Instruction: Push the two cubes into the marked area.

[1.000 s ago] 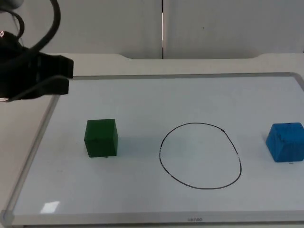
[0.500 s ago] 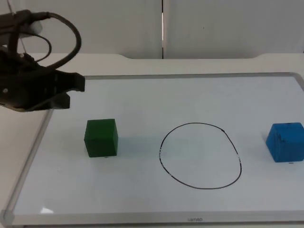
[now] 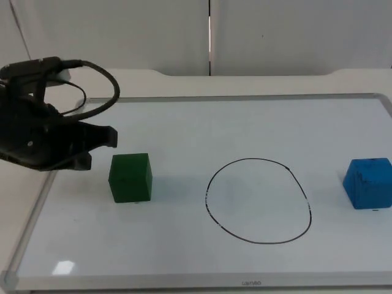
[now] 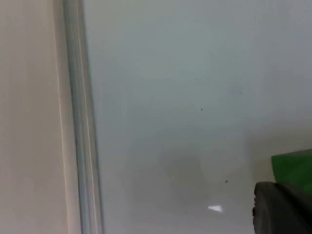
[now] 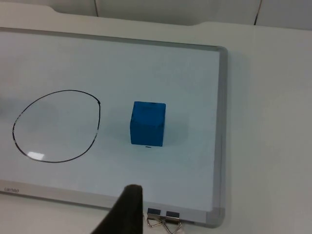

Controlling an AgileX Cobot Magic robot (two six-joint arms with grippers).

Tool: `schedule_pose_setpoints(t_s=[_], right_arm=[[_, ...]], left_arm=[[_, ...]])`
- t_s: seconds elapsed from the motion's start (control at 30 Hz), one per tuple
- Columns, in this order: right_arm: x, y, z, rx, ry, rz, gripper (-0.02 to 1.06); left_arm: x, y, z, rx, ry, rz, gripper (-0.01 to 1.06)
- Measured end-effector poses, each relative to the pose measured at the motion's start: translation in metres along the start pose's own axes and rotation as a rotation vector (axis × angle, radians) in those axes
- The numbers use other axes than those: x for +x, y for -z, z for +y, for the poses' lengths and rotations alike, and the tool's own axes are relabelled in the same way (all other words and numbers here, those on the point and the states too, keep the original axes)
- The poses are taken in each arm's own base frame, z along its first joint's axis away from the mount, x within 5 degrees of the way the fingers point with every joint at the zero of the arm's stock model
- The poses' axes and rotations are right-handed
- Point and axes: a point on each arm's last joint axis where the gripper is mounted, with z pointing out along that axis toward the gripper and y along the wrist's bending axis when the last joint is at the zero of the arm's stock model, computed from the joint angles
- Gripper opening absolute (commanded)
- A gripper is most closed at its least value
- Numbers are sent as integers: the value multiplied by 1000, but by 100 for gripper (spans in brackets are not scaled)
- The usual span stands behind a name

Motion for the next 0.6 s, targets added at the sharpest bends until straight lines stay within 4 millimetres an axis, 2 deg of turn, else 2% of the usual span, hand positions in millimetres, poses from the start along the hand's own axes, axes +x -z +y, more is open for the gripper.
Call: schedule_pose_setpoints(t_s=[0.27,0.6], right_arm=[[0,0,0,0,0,0,105],[0,0,0,0,2,0,105]], left_arm=[[1,-24,0,22,3,55,0],[9,-36,3,22,-2,100,0]])
